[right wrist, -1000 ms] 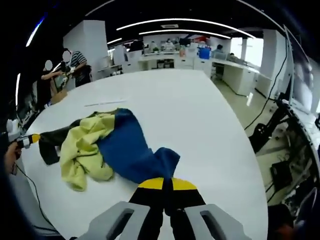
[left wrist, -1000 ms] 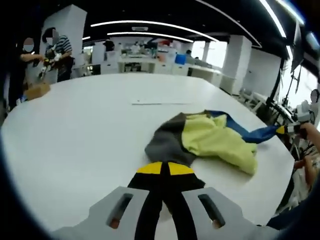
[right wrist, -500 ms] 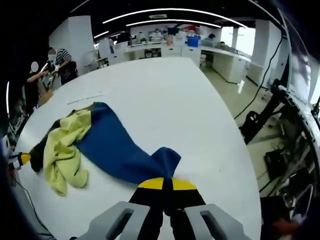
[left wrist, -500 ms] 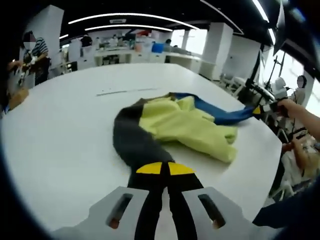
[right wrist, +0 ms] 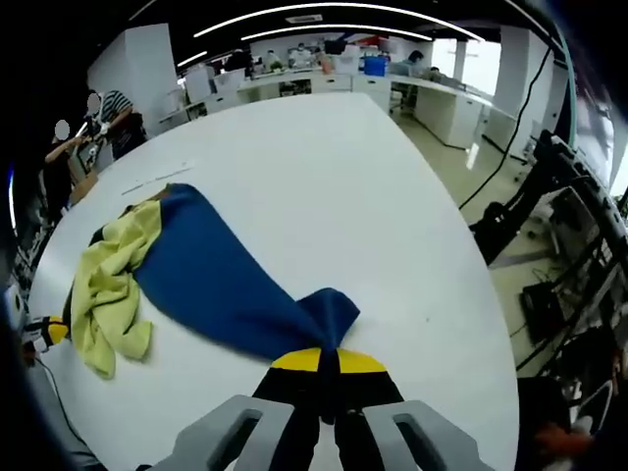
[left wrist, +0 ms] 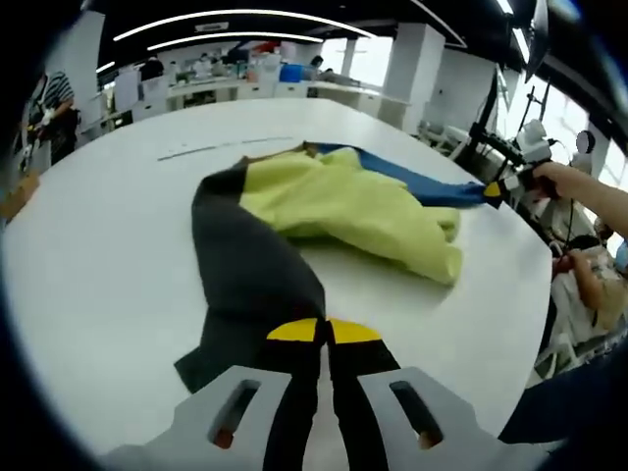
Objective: Fold the garment on the visible template until the final outline fits inside the template.
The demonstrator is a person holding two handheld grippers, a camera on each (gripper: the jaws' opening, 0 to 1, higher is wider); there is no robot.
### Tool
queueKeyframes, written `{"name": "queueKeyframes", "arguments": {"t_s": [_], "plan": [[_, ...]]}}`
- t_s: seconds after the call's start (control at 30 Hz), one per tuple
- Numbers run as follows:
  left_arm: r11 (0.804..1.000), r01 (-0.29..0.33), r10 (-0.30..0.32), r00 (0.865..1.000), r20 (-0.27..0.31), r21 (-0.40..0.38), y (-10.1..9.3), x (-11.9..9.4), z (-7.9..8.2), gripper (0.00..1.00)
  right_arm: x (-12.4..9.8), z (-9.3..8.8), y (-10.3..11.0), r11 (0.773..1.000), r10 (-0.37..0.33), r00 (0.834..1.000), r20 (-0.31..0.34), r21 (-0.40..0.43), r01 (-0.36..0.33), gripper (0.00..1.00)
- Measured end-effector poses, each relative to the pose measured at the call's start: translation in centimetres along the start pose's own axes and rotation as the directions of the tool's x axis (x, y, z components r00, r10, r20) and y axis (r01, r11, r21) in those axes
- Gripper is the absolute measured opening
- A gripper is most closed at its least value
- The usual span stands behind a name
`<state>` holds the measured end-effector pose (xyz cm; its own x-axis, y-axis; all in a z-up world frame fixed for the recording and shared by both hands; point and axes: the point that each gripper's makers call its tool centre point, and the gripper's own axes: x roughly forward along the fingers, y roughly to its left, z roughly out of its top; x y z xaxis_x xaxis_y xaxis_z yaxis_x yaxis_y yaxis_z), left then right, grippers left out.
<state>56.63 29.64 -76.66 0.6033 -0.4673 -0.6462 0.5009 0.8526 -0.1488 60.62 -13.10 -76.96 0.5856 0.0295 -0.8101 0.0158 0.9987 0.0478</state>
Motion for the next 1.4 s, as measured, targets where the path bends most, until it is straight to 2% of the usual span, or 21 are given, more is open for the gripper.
{"name": "queueKeyframes", "arguments": {"t_s": [0.07,0.13,0.17,0.33,0.47,0.67,0.73,0.9,1.0,1.1,1.2,1.27,1.4], "plan": [[1.000,0.015,-0.015,1.000,-0.008,0.009,-0.2,-0.2,0.0,0.07,-0.1,0.1,0.0,1.000,0.003,1.000,0.009,-0.030,-0.003,0.01],[0.999,0.016,-0.016,1.000,0.008,0.042,-0.1,-0.8,0.6,0.17,-0.5,0.1,0.2,0.999,0.001,1.000,0.017,-0.040,-0.001,0.09],[0.999,0.016,-0.017,1.000,0.020,0.052,0.0,-1.1,0.9,0.19,-0.6,0.1,0.3,0.999,0.006,1.000,0.021,-0.048,-0.005,0.14],[0.997,0.005,-0.010,0.998,0.062,0.076,1.1,-2.7,2.1,0.28,-1.3,0.1,1.2,0.997,0.040,0.999,0.030,-0.071,-0.038,0.24],[0.995,-0.040,0.033,0.997,0.071,0.091,3.3,-3.8,2.2,0.30,-2.2,-0.3,2.1,0.995,0.039,0.998,0.048,-0.097,-0.035,0.35],[0.995,-0.084,0.081,0.995,0.057,0.050,6.0,-4.4,1.2,0.30,-2.9,-0.7,2.8,0.994,0.058,0.996,0.061,-0.095,-0.052,0.41],[0.997,-0.079,0.078,0.996,0.045,0.019,6.4,-4.2,0.7,0.30,-2.9,-0.7,3.3,0.993,0.077,0.994,0.073,-0.091,-0.070,0.42],[0.998,-0.070,0.070,0.997,0.017,-0.002,6.6,-3.5,-0.4,0.30,-2.4,-0.9,3.9,0.991,0.095,0.992,0.086,-0.101,-0.086,0.44],[0.998,-0.063,0.062,0.998,-0.009,-0.008,6.2,-2.9,-1.4,0.28,-1.9,-0.9,3.5,0.992,0.086,0.991,0.098,-0.099,-0.076,0.43],[0.998,-0.055,0.055,0.998,-0.010,-0.019,6.2,-2.4,-1.7,0.24,-1.3,-0.8,2.9,0.994,0.075,0.992,0.102,-0.092,-0.066,0.41],[0.996,-0.052,0.051,0.999,-0.018,-0.067,6.1,-2.0,-2.2,0.20,-0.7,-0.8,2.3,0.994,0.060,0.993,0.097,-0.102,-0.050,0.38],[0.996,-0.059,0.058,0.998,-0.021,-0.061,6.1,-1.9,-2.3,0.18,-0.3,-1.2,1.7,0.994,0.041,0.996,0.078,-0.108,-0.033,0.30],[0.994,-0.110,0.110,0.993,-0.048,0.019,6.6,-1.8,-2.5,0.10,-0.1,-1.5,0.7,0.994,0.004,0.998,0.070,-0.106,0.004,0.15]]}}
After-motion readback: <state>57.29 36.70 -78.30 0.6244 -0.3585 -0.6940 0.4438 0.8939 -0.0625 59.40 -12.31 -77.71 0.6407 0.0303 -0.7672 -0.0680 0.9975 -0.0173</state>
